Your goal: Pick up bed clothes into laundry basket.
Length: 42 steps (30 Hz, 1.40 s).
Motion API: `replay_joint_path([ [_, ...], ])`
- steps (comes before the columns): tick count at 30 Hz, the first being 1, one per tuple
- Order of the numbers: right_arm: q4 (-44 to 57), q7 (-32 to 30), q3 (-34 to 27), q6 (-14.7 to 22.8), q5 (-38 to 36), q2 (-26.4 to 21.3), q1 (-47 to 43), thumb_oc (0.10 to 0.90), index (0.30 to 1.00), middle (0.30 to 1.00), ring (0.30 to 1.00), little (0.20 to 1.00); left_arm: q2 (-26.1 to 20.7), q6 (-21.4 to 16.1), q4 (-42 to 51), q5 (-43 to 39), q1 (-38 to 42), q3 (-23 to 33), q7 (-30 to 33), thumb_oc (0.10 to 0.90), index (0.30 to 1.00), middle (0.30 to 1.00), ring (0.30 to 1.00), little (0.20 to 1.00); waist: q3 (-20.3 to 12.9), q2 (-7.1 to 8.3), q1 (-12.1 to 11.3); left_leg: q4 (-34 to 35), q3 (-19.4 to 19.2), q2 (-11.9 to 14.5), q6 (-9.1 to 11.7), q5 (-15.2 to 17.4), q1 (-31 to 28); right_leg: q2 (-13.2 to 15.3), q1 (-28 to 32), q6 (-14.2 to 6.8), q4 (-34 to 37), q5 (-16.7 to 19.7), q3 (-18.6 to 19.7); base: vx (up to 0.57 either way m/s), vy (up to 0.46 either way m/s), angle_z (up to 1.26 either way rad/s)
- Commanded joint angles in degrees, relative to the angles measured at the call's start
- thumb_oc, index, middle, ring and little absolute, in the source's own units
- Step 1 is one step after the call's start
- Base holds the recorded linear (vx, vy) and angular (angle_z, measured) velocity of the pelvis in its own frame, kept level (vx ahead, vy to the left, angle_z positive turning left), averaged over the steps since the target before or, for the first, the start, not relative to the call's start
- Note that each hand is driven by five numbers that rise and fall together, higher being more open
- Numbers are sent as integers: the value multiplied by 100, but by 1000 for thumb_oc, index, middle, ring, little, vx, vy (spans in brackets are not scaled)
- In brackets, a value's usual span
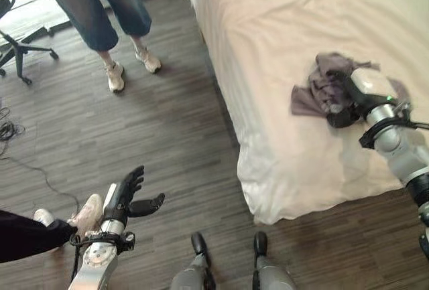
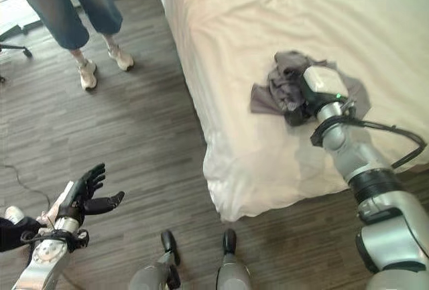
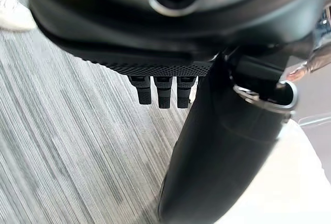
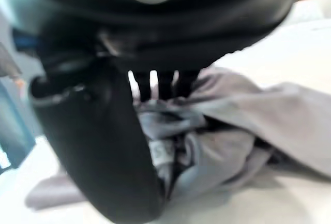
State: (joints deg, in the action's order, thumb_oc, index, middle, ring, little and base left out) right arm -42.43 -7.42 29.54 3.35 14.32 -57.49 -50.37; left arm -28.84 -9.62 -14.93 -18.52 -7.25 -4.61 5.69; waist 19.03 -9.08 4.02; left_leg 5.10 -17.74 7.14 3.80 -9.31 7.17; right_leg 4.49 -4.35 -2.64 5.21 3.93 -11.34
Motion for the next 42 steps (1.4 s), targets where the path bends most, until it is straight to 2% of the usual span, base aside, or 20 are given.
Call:
replay_joint_path([
  [1, -13, -385, 213, 71, -138, -410, -718, 400, 300, 300, 300, 300, -341, -643, 533, -190, 123, 296, 88, 800, 900, 900, 900, 900, -76, 376, 136, -10, -313, 397, 657, 370, -626, 238, 216, -307, -21, -756, 208, -2, -41, 2],
  [5, 122, -271, 218, 60, -166, -419, -577, 400, 300, 300, 300, 300, -345, -620, 152, -164, 74, 337, 61, 800, 900, 900, 900, 900, -153, 313, 164, -10, -231, 329, 616, 442, -770, 196, 289, -288, -21, -796, 353, 11, -25, -1],
  [7, 186, -309, 268, 63, -178, -412, -678, 400, 300, 300, 300, 300, -342, -620, 43, -162, 156, 324, 125, 800, 900, 900, 900, 900, -147, 383, 141, -10, -33, 262, 585, 511, -801, 162, 231, -275, -21, -762, 518, -38, 23, -11],
  [8, 282, -331, 353, 82, -169, -426, -801, 400, 300, 300, 300, 300, -341, -652, 53, -183, 203, 367, 198, 800, 900, 900, 900, 900, -114, 601, 43, -252, 540, 160, 560, 743, -697, 158, 155, -237, -21, -714, 726, -89, 15, -10],
  [9, 381, -331, 425, 93, -173, -440, -900, 400, 300, 300, 300, 300, -342, -655, 70, -198, 201, 398, 219, 800, 900, 900, 900, 900, -108, 713, -22, -453, 805, 147, 559, 912, -644, 148, 124, -228, -21, -692, 857, -137, -19, -50],
  [10, 538, -352, 468, 120, -278, -437, -999, 400, 300, 300, 300, 300, -308, -674, 63, -311, 140, 501, 296, 800, 900, 900, 900, 900, -186, 957, -242, -742, 1458, 181, 547, 1086, -549, 99, 48, -207, -21, -625, 1122, -91, -6, -90],
  [12, 602, -370, 415, 165, -450, -536, -1063, 400, 300, 300, 300, 300, -221, -677, -2, -428, 78, 513, 301, 800, 900, 900, 900, 900, -317, 1081, -281, -557, 1711, 210, 511, 1215, -739, 53, 89, -212, -21, -609, 1225, -18, 58, -137],
  [16, 876, -357, 198, 165, -603, -833, -1002, 400, 300, 300, 300, 300, -164, -590, -94, -478, -1, 510, 246, 800, 900, 900, 900, 900, -506, 1177, -141, -369, 1478, 225, 454, 1316, -1053, 76, 190, -253, -21, -558, 1274, 9, 202, -25],
  [20, 1357, -405, -78, 172, -665, -1385, -895, 400, 300, 300, 300, 300, -216, -569, -203, -392, -30, 822, 361, 800, 900, 900, 900, 900, -763, 1544, 51, -223, 1046, 86, 295, 1455, -1462, 114, 255, -432, -26, -336, 1555, -50, 265, -26],
  [23, 1554, -422, -358, 174, -605, -1745, -608, 400, 300, 300, 300, 300, -207, -540, -258, -381, -81, 974, 406, 800, 900, 900, 900, 900, -854, 1692, 130, -131, 888, 35, 232, 1482, -1595, 142, 243, -525, -60, -262, 1626, -57, 162, -50],
  [24, 1820, -448, -907, 196, -595, -2162, 3, 400, 300, 300, 300, 300, -146, -502, -335, -304, -87, 1129, 453, 800, 900, 900, 900, 900, -943, 1814, 349, -49, 798, -1, 203, 1480, -1673, 172, 234, -620, -102, -202, 1665, -93, 261, -38],
  [27, 2156, -530, -2709, 192, -628, -2317, 1961, 400, 300, 300, 300, 300, -61, -415, -489, -159, -76, 1368, 524, 800, 900, 900, 900, 900, -1037, 1946, 702, -10, 749, -75, 134, 1532, -1735, 226, 224, -714, -193, -183, 1664, -67, 200, -7],
  [30, 2399, -508, -4076, 201, -627, -2192, 3458, 400, 300, 300, 300, 300, -157, -383, -503, -107, -33, 1361, 528, 800, 900, 900, 900, 900, -1036, 2056, 682, -10, 736, -101, 108, 1560, -1741, 240, 211, -750, -220, -167, 1670, -45, 116, -3],
  [31, 2190, -428, -5435, 206, -675, -1845, 5224, 400, 300, 300, 300, 300, -164, -315, -498, 14, -168, 1682, 504, 800, 900, 900, 900, 900, -991, 2182, 905, -10, 581, -160, 39, 1638, -1824, 219, 143, -895, -295, -53, 1721, -85, 136, -15],
  [32, 2257, -413, -5688, 205, -680, -1808, 5479, 400, 300, 300, 300, 300, -186, -314, -498, 13, -127, 1613, 504, 800, 900, 900, 900, 900, -987, 2191, 820, -10, 567, -171, 41, 1614, -1800, 226, 112, -893, -293, -31, 1741, -112, 182, -12],
  [34, 1819, -332, -6339, 141, -732, -1208, 6455, 400, 300, 300, 300, 300, -270, -254, -459, 75, -207, 1897, 485, 800, 900, 900, 900, 900, -857, 2245, 924, -10, 293, -190, 0, 1663, -1880, 208, -116, -1074, -365, 273, 1643, -130, 108, -63],
  [35, 1836, -326, -6397, 142, -735, -1193, 6511, 400, 300, 300, 300, 300, -278, -253, -460, 74, -192, 1876, 484, 800, 900, 900, 900, 900, -866, 2256, 890, -10, 278, -203, 2, 1637, -1856, 215, -148, -1070, -362, 298, 1664, -138, 116, -98],
  [38, 1348, -338, -6730, 81, -887, -550, 7043, 400, 300, 300, 300, 300, -487, -222, -421, 202, -201, 2099, 479, 800, 900, 900, 900, 900, -733, 2222, 1037, -10, -10, -175, -28, 1612, -1890, 168, -497, -1150, -603, 484, 1253, -165, 93, -84],
  [39, 963, -404, -6696, 79, -986, -294, 7081, 400, 300, 300, 300, 300, -732, -222, -482, 312, -46, 2168, 567, 800, 900, 900, 900, 900, -641, 2131, 1033, -10, -253, -77, -40, 1530, -1854, 197, -594, -1017, -1025, 185, 541, -217, 102, -93],
  [42, 751, -479, -6582, 85, -1061, -14, 7061, 400, 300, 300, 300, 300, -1007, -280, -551, 284, 212, 2265, 705, 800, 900, 900, 900, 900, -669, 2065, 1107, -10, -485, 0, -79, 1418, -1763, 244, -657, -860, -1703, -108, 169, -222, 68, -100],
])
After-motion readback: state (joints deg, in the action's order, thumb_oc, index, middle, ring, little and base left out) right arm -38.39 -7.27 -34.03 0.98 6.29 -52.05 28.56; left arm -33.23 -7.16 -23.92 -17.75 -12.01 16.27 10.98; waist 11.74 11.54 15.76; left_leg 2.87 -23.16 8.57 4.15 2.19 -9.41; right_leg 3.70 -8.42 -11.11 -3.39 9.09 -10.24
